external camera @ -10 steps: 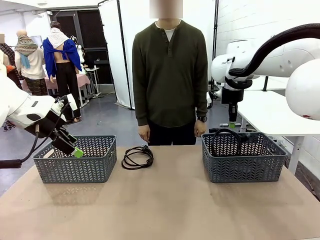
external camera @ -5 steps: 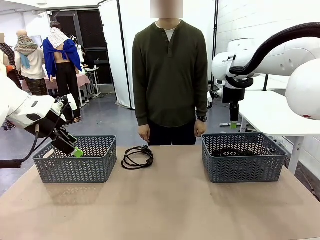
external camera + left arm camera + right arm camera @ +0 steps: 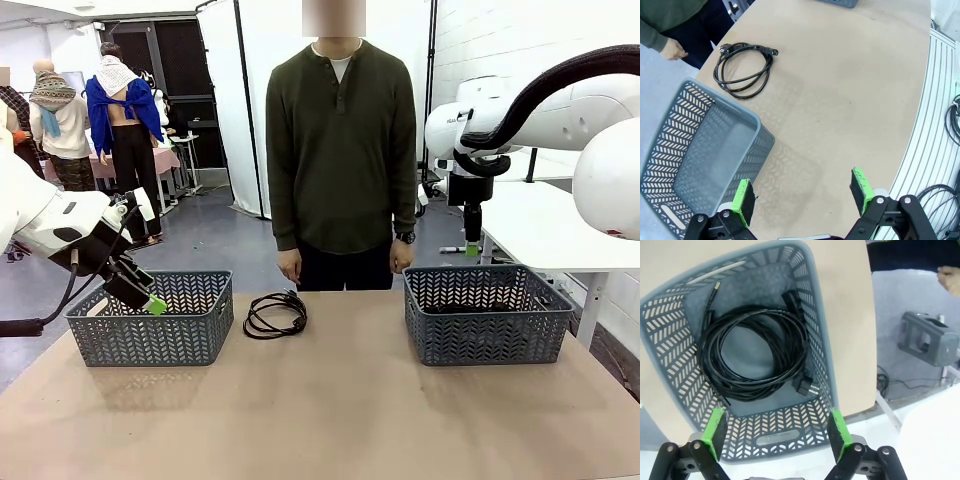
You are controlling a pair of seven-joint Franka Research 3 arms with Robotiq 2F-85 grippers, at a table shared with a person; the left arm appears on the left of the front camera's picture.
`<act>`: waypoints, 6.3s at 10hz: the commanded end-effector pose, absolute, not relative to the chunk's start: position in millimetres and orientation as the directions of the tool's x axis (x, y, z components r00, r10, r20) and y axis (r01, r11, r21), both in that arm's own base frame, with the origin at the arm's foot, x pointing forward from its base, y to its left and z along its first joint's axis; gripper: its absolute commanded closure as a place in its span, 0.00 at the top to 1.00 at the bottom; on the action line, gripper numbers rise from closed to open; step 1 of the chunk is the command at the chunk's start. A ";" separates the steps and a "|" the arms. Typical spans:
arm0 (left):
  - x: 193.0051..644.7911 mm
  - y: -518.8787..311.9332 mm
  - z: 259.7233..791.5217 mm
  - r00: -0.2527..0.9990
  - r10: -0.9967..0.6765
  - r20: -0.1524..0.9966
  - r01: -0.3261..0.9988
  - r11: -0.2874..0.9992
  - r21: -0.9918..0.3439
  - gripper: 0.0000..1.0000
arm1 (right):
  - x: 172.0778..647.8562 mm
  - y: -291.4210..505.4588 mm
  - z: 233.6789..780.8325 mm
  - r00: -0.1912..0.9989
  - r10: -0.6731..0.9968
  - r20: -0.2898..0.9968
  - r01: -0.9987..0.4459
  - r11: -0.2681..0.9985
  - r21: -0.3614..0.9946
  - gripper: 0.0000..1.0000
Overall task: Organize the cables according to human instructions.
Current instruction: Pick up a bundle of cables and place it in the basket indicated by the human.
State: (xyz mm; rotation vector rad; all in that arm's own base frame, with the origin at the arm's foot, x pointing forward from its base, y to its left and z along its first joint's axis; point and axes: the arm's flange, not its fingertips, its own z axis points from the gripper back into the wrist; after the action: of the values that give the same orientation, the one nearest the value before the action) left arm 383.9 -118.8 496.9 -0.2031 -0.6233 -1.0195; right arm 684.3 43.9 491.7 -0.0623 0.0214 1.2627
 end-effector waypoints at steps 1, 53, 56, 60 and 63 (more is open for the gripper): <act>386.1 -114.9 495.4 0.355 -0.730 0.584 0.855 0.507 0.114 1.00 | 684.5 45.0 492.1 0.291 0.956 -0.045 -0.956 0.290 -0.034 1.00; 397.3 -133.5 507.8 0.411 -0.746 0.524 0.839 0.534 0.104 1.00 | 459.1 153.3 452.3 0.496 0.811 0.310 -0.856 0.516 0.020 1.00; 427.8 -167.3 521.6 0.481 -0.746 0.461 0.815 0.574 0.077 1.00 | 459.1 153.3 452.3 0.496 0.811 0.310 -0.856 0.516 0.020 1.00; 483.8 -214.2 521.7 0.614 -0.670 0.418 0.716 0.695 0.062 1.00 | 459.1 153.3 452.3 0.496 0.811 0.310 -0.856 0.516 0.020 1.00; 538.0 -237.0 508.0 0.698 -0.607 0.380 0.644 0.764 0.040 1.00 | 459.1 153.3 452.3 0.496 0.811 0.310 -0.856 0.516 0.020 1.00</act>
State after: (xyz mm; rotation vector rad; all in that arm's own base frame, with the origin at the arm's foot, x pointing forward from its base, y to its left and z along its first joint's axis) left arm 523.2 -225.6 502.0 -0.1103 -0.4177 -0.7301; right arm 458.3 153.2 452.2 0.1870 -0.2760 1.0168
